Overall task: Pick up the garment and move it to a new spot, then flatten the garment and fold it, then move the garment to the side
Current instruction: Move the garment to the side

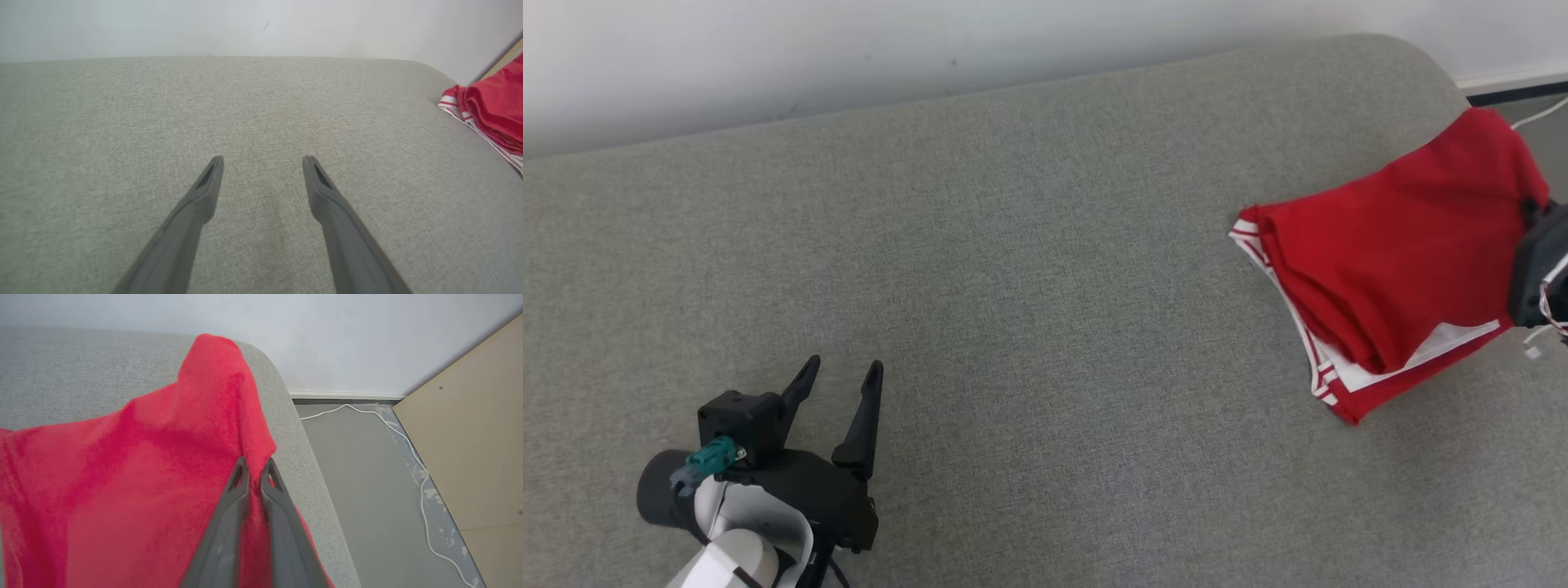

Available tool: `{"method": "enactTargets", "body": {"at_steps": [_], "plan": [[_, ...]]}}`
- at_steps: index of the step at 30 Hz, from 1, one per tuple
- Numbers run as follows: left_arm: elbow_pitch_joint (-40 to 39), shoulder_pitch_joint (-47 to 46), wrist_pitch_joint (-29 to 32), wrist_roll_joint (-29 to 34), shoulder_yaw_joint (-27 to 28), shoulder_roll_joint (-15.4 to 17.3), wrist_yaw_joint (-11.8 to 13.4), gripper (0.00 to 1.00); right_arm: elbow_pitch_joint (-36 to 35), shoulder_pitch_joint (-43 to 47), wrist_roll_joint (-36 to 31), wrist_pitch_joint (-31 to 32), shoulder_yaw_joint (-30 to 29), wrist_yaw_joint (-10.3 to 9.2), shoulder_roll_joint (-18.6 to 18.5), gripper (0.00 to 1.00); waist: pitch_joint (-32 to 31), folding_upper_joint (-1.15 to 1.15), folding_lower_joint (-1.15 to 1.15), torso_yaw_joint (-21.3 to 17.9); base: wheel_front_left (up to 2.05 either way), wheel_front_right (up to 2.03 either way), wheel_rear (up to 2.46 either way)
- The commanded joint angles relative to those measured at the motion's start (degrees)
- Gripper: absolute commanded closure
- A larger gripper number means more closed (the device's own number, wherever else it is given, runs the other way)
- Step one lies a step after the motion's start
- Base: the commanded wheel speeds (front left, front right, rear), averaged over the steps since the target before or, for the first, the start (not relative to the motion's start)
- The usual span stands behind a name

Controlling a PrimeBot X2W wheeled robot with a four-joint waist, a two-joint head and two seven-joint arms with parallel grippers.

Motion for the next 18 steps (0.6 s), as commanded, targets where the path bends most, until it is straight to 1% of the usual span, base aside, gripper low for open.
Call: {"method": "enactTargets", "body": {"at_steps": [1,5,9,16,17,18], "plan": [[-0.34,-0.77,0.24,0.46,-0.12,0.68,-0.03,0.00,0.62,-0.80,-0.90,-0.93,-0.50,-0.11,-1.24,1.00,1.06,-0.01,0.00,-0.34,0.00,0.00,0.00],[-1.31,-1.52,0.92,0.77,-0.31,1.21,0.21,0.00,2.64,-0.94,-1.45,-2.77,-0.95,-0.12,-2.80,1.00,1.93,-0.01,0.00,-0.05,0.00,0.00,0.00],[-2.50,-1.57,1.55,0.95,-0.30,2.10,0.42,0.00,4.23,-2.28,-2.09,-5.07,-2.73,-0.12,-3.82,1.00,2.68,-0.01,0.00,0.16,0.00,0.00,0.00],[-3.32,-1.98,2.11,1.11,-0.73,2.56,0.67,0.00,6.75,-2.97,-4.58,-6.68,-4.21,-0.12,-3.61,1.00,3.25,-0.01,0.00,0.61,0.00,0.00,0.00],[-3.39,-2.01,2.16,1.14,-0.79,2.55,0.74,0.00,7.18,-3.03,-4.65,-6.93,-4.55,-0.12,-3.60,0.61,3.31,-0.01,0.00,0.69,0.00,0.00,0.00],[-3.44,-2.02,2.20,1.18,-0.85,2.54,0.78,0.00,7.48,-3.04,-4.64,-7.07,-4.85,-0.11,-3.30,0.48,3.36,-0.01,0.00,0.78,0.00,0.00,0.00]]}}
